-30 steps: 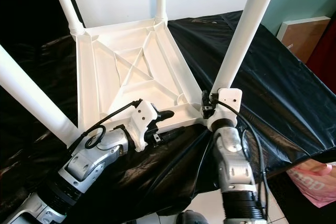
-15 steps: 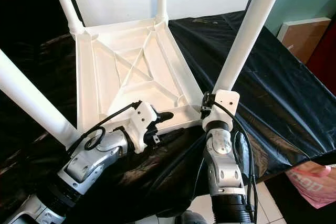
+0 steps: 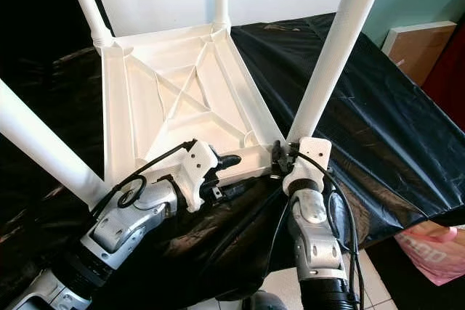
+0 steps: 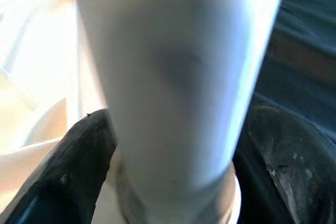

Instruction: Building children table

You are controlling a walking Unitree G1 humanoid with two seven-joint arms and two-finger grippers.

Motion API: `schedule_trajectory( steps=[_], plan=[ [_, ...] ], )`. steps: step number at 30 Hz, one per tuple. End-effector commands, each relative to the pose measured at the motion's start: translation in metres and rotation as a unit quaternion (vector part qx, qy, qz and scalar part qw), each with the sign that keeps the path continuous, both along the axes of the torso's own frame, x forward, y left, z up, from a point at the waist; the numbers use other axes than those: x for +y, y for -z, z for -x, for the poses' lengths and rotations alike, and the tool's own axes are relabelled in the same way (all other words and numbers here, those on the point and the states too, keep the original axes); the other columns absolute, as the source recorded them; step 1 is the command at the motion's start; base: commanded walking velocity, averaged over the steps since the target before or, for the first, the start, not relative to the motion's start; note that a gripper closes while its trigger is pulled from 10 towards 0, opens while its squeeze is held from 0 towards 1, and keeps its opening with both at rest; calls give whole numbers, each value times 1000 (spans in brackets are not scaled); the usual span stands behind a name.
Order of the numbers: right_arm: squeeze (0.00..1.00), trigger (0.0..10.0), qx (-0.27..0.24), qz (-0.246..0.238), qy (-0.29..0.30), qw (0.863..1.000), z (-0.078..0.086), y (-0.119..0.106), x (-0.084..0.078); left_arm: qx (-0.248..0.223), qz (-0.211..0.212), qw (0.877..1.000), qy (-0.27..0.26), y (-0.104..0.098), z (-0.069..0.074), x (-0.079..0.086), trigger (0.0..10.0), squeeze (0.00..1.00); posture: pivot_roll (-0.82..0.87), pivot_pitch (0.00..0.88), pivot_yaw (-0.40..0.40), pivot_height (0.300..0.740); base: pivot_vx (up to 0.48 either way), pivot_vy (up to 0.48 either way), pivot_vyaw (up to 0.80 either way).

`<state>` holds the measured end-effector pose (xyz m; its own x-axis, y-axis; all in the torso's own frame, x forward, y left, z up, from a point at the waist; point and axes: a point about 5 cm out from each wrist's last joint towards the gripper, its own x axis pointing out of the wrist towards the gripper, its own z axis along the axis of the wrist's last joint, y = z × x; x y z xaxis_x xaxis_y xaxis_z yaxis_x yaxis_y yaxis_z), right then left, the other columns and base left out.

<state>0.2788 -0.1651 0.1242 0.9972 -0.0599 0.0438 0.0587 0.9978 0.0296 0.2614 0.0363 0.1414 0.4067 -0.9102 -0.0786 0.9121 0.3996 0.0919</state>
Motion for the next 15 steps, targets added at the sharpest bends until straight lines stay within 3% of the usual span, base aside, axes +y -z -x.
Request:
schedule_trajectory(
  steps=[1, 3, 4, 5, 6, 15],
  plan=[
    [1000, 10000, -10, 0, -30, 999, 3, -1, -7, 6, -9, 996, 85, 1, 9, -4, 10000, 0, -52, 94, -23, 740, 0, 0, 0],
    [1000, 10000, -10, 0, -30, 999, 3, -1, -7, 6, -9, 996, 85, 1, 9, -4, 10000, 0, -52, 94, -23, 740, 0, 0, 0],
    [718, 10000, -13, 7, -43, 999, 4, -2, -10, 6, -9, 996, 85, 1, 9, -4, 10000, 0, -52, 93, -23, 740, 0, 0, 0],
    [718, 10000, -13, 7, -43, 999, 4, -2, -10, 6, -9, 996, 85, 1, 9, -4, 10000, 0, -52, 93, -23, 740, 0, 0, 0],
    [0, 10000, -14, 12, -69, 997, 3, -3, -14, 6, -9, 996, 84, 1, 9, -4, 10000, 0, -52, 93, -20, 740, 0, 0, 0],
    [0, 10000, -18, 67, -200, 977, -4, -8, -16, 7, -9, 996, 85, 0, 8, -3, 10000, 0, -54, 96, -10, 740, 0, 0, 0]
  ],
)
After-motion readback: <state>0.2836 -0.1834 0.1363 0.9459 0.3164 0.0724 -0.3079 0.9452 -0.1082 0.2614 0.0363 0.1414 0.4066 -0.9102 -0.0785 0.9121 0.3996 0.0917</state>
